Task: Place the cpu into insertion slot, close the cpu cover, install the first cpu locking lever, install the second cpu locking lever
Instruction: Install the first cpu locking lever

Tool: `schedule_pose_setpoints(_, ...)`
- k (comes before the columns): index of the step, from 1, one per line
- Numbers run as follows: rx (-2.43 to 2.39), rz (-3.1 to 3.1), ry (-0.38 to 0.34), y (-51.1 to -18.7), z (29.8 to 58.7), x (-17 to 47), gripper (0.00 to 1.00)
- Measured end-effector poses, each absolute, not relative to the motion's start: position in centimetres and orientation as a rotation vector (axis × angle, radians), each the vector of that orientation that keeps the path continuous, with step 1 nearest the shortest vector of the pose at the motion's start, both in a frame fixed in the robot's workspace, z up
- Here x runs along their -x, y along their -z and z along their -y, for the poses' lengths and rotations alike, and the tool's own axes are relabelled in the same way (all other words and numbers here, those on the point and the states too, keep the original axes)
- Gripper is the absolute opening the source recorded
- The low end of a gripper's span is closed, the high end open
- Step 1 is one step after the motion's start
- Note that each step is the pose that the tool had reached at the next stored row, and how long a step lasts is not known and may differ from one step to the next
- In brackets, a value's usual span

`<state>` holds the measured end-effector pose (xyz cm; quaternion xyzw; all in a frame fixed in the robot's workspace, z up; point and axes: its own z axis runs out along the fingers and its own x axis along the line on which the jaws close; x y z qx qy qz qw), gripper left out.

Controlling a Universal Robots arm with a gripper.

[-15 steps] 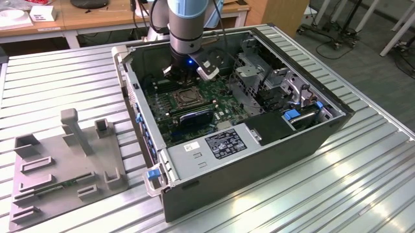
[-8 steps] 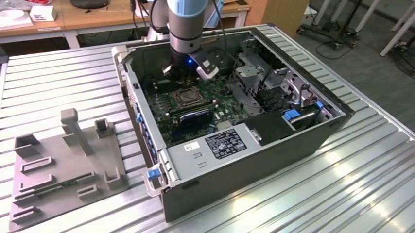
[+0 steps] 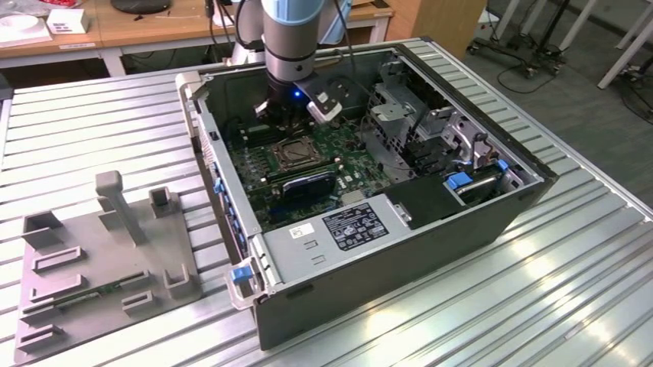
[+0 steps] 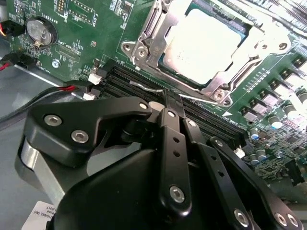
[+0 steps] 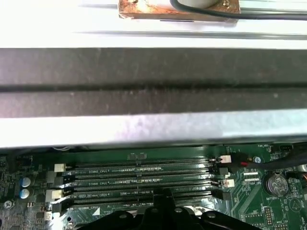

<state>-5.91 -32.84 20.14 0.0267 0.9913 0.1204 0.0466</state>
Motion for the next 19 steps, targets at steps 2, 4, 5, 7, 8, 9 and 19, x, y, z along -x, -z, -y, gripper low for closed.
schedule_pose_setpoints(2, -0.081, -3.025, -0.368, -20.14, 32.84, 5.91, 0.11)
schedule_pose_setpoints(4, -0.082, -3.025, -0.369, -20.14, 32.84, 5.91, 0.11)
schedule_pose_setpoints(5, -0.082, -3.025, -0.37, -20.14, 32.84, 5.91, 0.11)
schedule_pose_setpoints(7, -0.082, -3.024, -0.373, -20.14, 32.84, 5.91, 0.11)
schedule_pose_setpoints(8, -0.082, -3.024, -0.375, -20.14, 32.83, 5.91, 0.11)
schedule_pose_setpoints(9, -0.082, -3.024, -0.377, -20.13, 32.83, 5.91, 0.11)
schedule_pose_setpoints(19, -0.082, -3.024, -0.382, -20.14, 32.83, 5.91, 0.11)
